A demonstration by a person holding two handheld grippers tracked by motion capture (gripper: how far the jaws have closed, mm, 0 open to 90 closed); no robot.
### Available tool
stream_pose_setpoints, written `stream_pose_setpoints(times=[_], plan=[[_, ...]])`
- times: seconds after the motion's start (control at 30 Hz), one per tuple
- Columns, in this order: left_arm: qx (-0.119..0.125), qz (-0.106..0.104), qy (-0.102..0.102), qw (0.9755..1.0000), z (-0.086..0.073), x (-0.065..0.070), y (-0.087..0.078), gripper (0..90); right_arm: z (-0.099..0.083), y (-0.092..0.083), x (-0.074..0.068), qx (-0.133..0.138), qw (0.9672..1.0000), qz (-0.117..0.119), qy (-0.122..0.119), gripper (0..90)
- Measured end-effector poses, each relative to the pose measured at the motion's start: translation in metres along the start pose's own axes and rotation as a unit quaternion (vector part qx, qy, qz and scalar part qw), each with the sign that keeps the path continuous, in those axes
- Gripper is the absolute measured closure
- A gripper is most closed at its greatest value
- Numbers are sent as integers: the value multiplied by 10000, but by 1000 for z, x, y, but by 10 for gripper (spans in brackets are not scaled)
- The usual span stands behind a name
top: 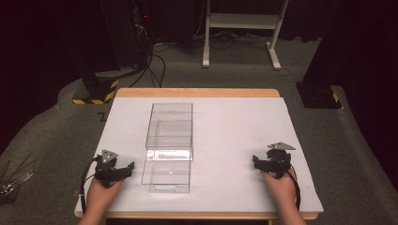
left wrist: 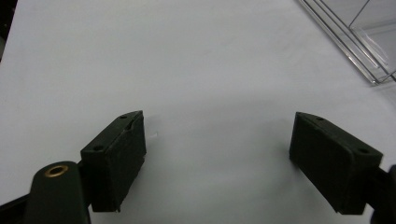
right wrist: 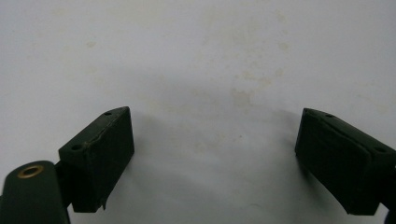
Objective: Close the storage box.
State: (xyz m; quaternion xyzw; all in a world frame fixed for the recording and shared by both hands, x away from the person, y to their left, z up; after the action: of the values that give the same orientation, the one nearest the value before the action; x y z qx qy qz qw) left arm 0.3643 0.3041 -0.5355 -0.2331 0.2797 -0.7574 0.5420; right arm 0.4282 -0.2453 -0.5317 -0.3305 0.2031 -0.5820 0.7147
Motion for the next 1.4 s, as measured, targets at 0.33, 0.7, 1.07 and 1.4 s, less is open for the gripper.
stream_pose_setpoints(times=[0.33,0.7,1.07,1.4], plan=[[14,3,-30,10000,0,0,0,190,0,0,0,-2,10000,-3,-14,117],[7,-7,-54,10000,0,0,0,190,0,-10,3,195,9998,-49,-16,163],[-67,-133,-73,9999,2,0,-2,147,-13,-20,-10,110,9996,164,-191,185],[214,-431,78,9988,6,8,-24,147,-16,-19,-8,108,9995,178,-221,198]])
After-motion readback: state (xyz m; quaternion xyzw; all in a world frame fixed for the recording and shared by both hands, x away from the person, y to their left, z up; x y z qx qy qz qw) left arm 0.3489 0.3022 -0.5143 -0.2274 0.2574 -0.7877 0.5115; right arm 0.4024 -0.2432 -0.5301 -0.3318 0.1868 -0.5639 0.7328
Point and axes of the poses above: each handheld gripper's, and its own axes: y roughly forward along the jaws, z roughly out of its top, x roughly to its right, the point moved 4 cm from there along y, roughly forward along the jaws, and after that the axes turned 6 degrees about -z, right-handed, at the moved point
